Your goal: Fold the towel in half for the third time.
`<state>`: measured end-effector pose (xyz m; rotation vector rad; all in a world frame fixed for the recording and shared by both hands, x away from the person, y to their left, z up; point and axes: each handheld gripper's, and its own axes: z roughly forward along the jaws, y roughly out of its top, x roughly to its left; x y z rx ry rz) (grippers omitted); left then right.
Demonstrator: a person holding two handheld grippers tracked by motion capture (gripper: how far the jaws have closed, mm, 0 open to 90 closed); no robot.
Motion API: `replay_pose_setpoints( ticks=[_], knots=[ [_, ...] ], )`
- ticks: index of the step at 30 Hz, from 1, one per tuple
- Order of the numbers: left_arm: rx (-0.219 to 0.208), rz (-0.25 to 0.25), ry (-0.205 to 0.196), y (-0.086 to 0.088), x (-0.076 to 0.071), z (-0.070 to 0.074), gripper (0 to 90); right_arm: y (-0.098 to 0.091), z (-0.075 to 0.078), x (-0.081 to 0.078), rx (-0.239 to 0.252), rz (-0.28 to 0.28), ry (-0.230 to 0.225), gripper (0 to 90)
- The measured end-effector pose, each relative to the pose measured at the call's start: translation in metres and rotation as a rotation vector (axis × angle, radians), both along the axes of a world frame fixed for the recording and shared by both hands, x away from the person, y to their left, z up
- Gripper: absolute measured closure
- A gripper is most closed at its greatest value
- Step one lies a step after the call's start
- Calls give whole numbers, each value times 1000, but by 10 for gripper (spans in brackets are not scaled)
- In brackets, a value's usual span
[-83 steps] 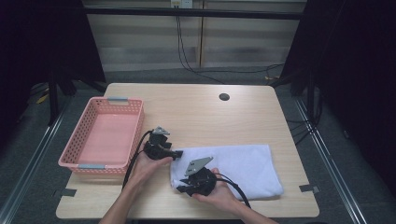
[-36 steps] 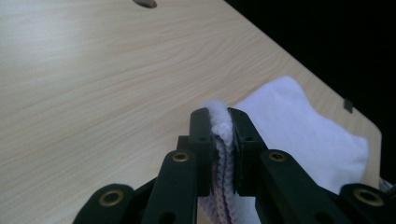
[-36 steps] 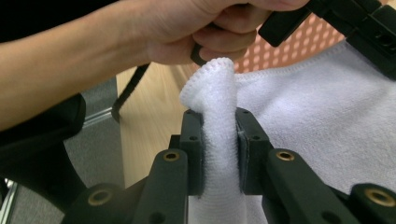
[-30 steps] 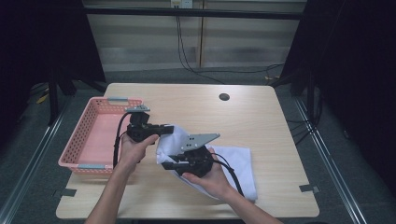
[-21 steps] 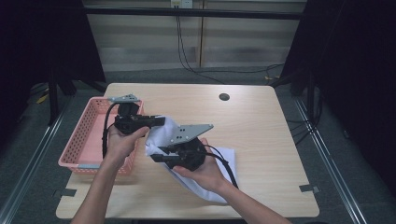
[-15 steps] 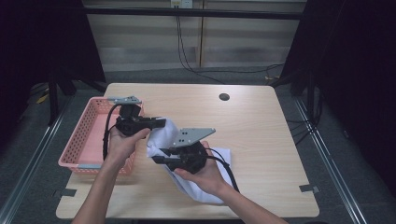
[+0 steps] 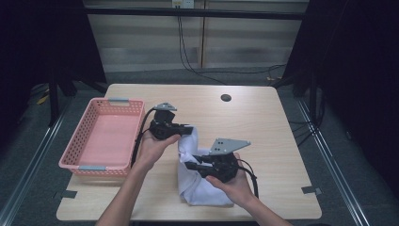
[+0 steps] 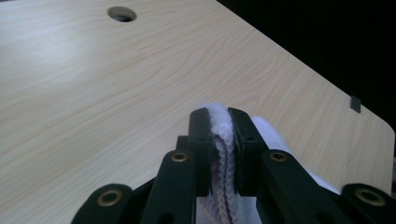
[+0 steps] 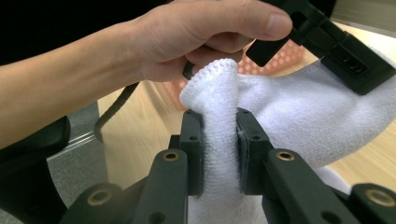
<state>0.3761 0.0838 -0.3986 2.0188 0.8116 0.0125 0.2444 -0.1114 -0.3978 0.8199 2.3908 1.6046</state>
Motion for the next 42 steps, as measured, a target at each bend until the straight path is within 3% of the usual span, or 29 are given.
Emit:
replay_pose_setpoints(
  ticks=[3, 7, 11, 13, 18, 20, 23, 26, 28, 31, 36, 37, 41, 42],
  knots=[
    [3, -18, 13, -15, -1, -7, 808, -12, -6, -6, 8, -38, 1, 758],
    [42, -51, 19, -36, -4, -17, 802, -32, -20, -21, 2, -89, 17, 747],
    [68, -79, 46, -54, -3, -34, 792, -53, -40, -29, -43, -146, 50, 737],
    [71, -85, 59, -63, -3, -42, 787, -64, -50, -31, -51, -168, 92, 736],
    [75, -112, 92, -84, -6, -63, 753, -74, -65, -41, -111, -188, 127, 719],
    [47, -112, 88, -88, -8, -63, 685, -78, -68, -45, -128, -191, 134, 691],
    [34, -101, 35, -86, -12, -52, 561, -87, -71, -51, -155, -208, 148, 556],
    [-3, -94, -6, -73, -17, -39, 515, -100, -68, -52, -148, -232, 155, 432],
    [-21, -81, -27, -61, -21, -31, 466, -107, -64, -51, -128, -254, 144, 398],
    [-20, -85, -29, -42, -31, -26, 500, -110, -58, -40, -140, -273, 130, 347],
    [76, -173, -27, -19, -67, -39, 653, -108, -50, -2, -198, -337, 78, 326],
    [89, -188, -10, -17, -75, -44, 652, -106, -48, 10, -205, -340, 59, 326],
    [139, -241, 24, -12, -99, -62, 596, -96, -49, 44, -208, -340, 83, 354],
    [181, -246, 28, -10, -104, -68, 578, -94, -51, 51, -212, -346, 81, 374]
  ],
)
